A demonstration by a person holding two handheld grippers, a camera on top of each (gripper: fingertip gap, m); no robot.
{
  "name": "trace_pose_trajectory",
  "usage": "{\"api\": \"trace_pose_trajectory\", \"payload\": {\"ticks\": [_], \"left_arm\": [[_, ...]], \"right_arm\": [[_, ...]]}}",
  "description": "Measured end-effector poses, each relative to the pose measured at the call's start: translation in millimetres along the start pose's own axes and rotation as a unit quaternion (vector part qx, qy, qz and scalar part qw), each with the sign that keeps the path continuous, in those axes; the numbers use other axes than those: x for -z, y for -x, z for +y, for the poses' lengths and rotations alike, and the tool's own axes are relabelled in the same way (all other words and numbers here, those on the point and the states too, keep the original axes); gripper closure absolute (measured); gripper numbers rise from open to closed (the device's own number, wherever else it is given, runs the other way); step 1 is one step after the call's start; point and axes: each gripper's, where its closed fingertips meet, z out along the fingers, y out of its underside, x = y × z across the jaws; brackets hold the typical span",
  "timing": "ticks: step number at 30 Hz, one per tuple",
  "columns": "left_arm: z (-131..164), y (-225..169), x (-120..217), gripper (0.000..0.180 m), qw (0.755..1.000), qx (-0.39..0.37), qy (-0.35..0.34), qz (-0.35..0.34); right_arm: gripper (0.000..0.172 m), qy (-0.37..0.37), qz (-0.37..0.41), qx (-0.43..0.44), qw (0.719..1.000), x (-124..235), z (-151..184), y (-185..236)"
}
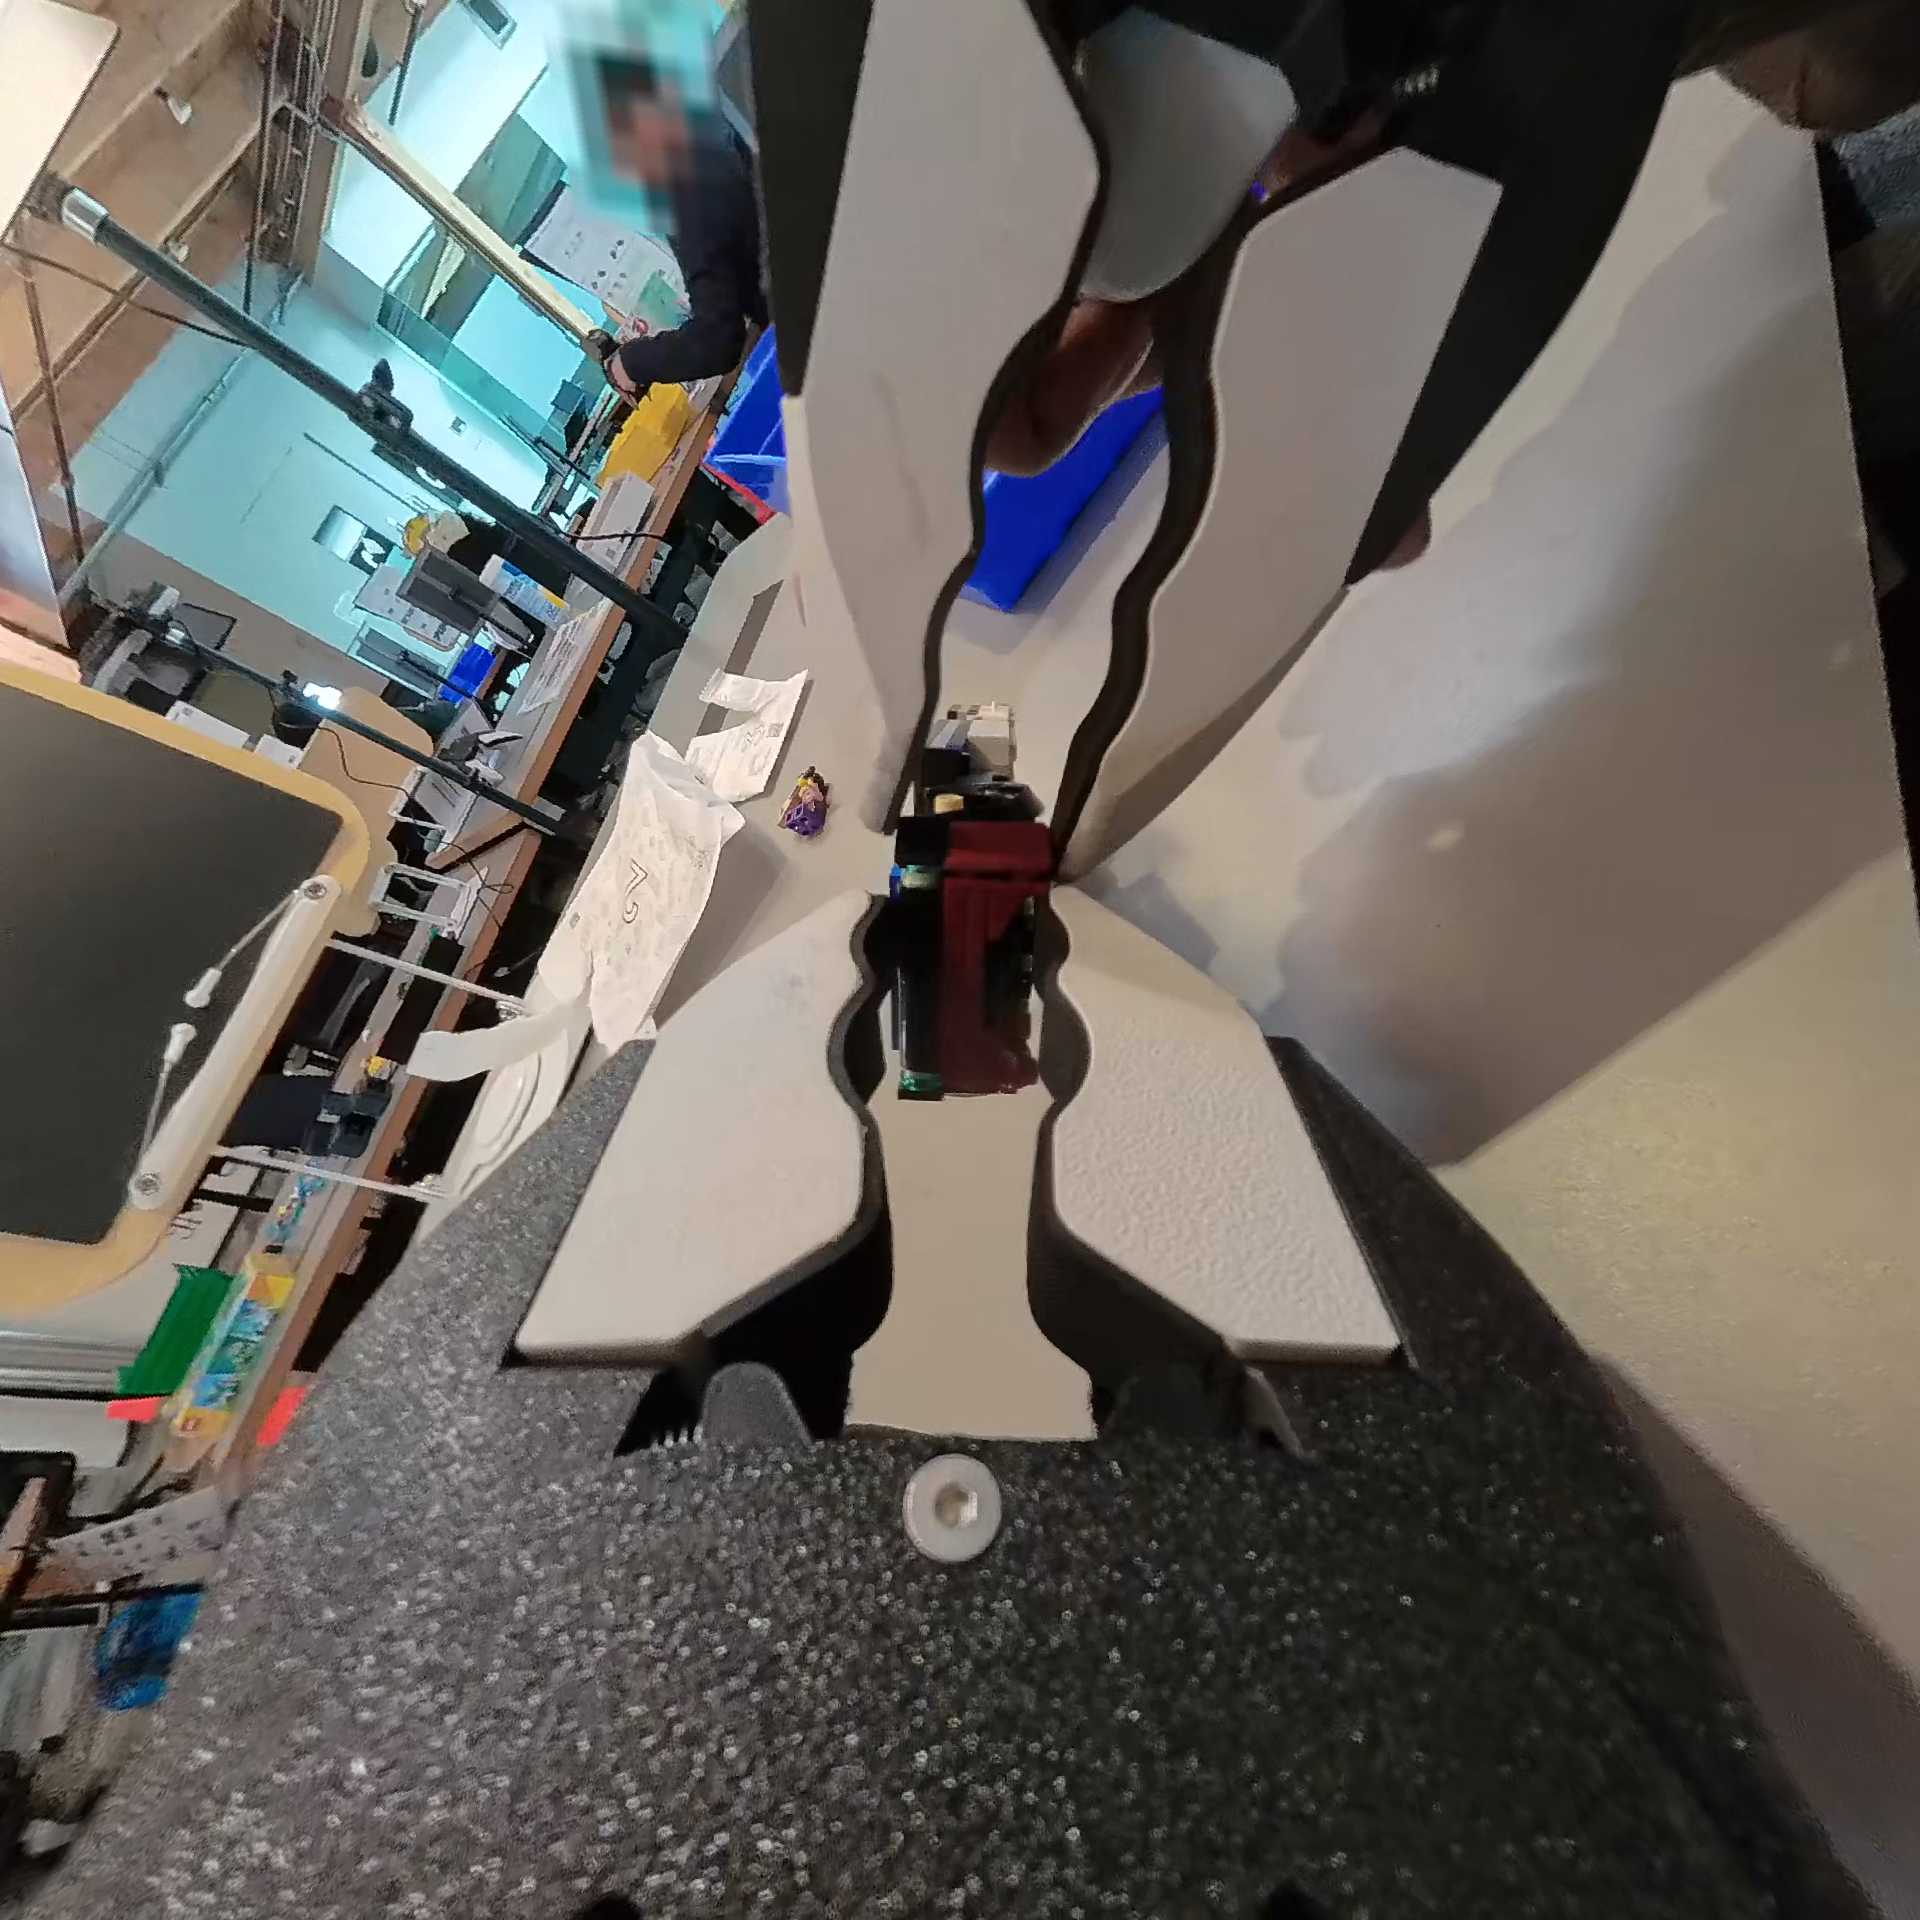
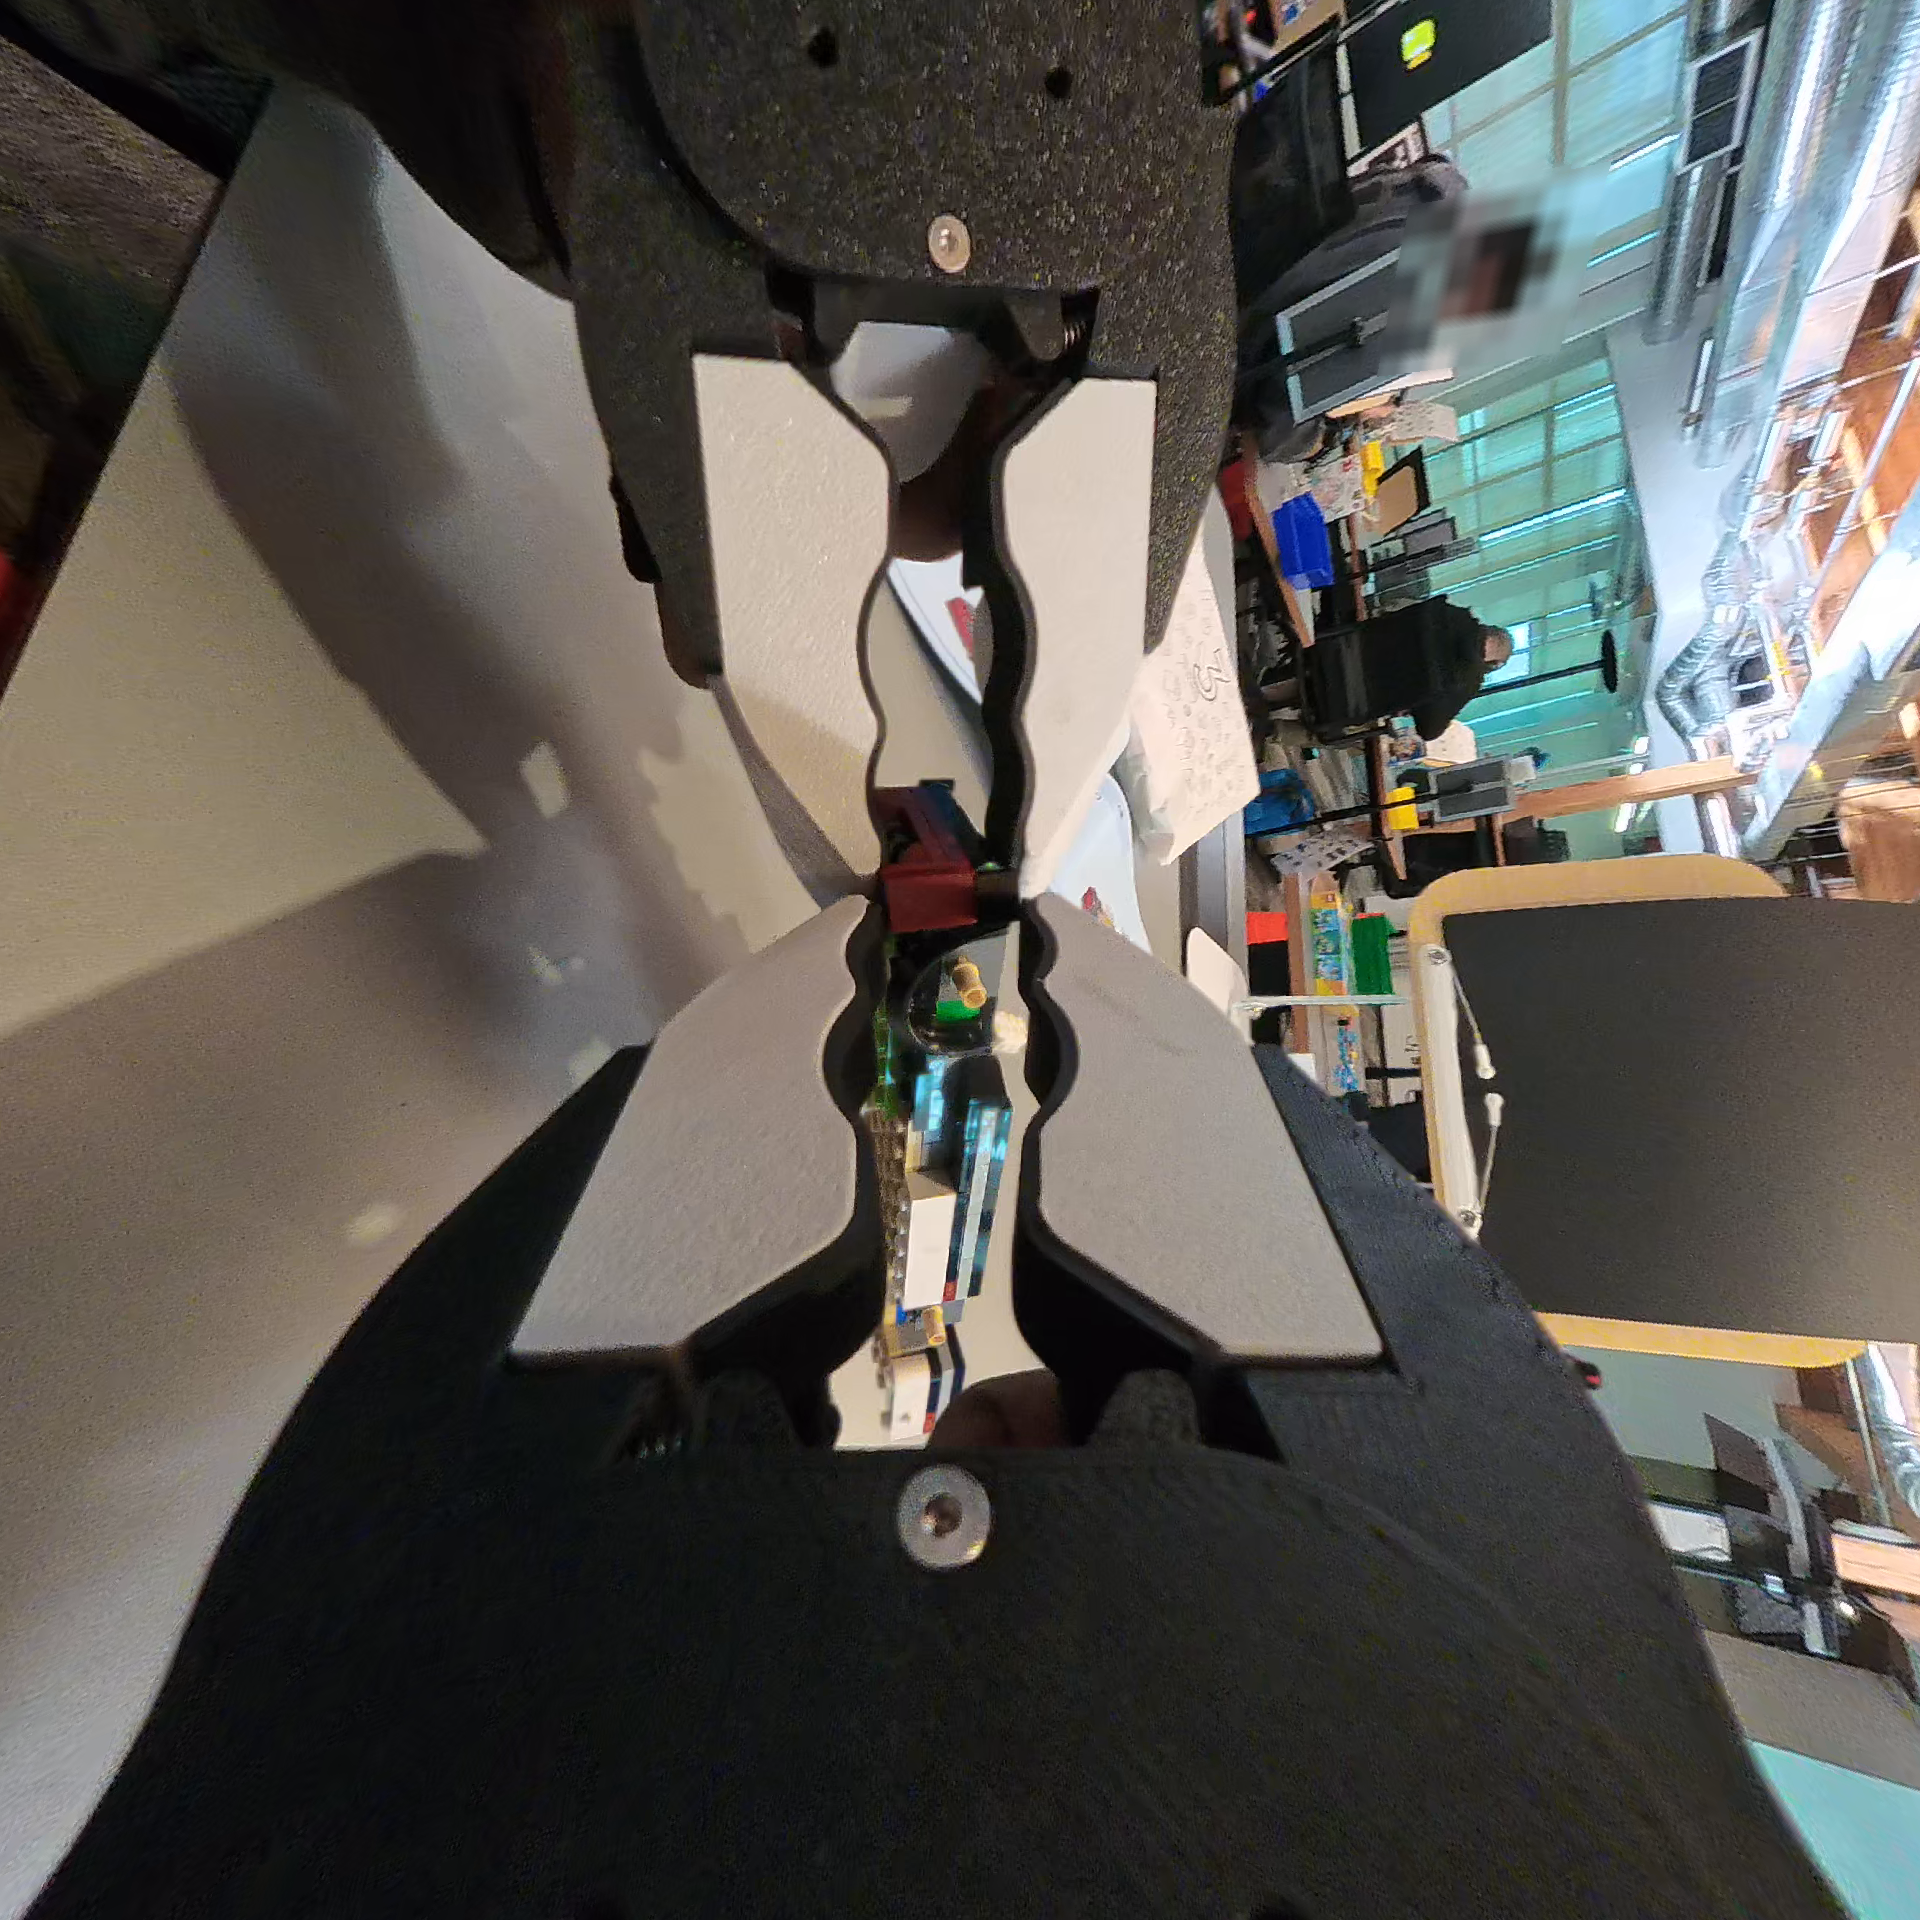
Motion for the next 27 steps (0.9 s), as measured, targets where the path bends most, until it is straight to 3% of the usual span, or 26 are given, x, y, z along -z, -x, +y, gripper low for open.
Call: {"api": "trace_pose_trajectory", "payload": {"ticks": [10,16,27], "left_arm": [[-0.6,4.5,1.8,0.155,0.997,0.075,-0.017,-0.002],[-0.4,3.9,1.9,0.155,0.997,0.076,-0.014,-0.003],[-0.4,0.3,0.9,0.155,0.998,0.058,-0.002,0.0]], "right_arm": [[0.159,-0.01,0.056,0.05,0.997,1.3,-4.1,-2.5],[0.151,-0.01,0.062,0.052,0.997,2.4,-4.8,-5.7],[0.156,-0.003,0.035,0.069,0.997,2.5,-4.0,0.6]]}}
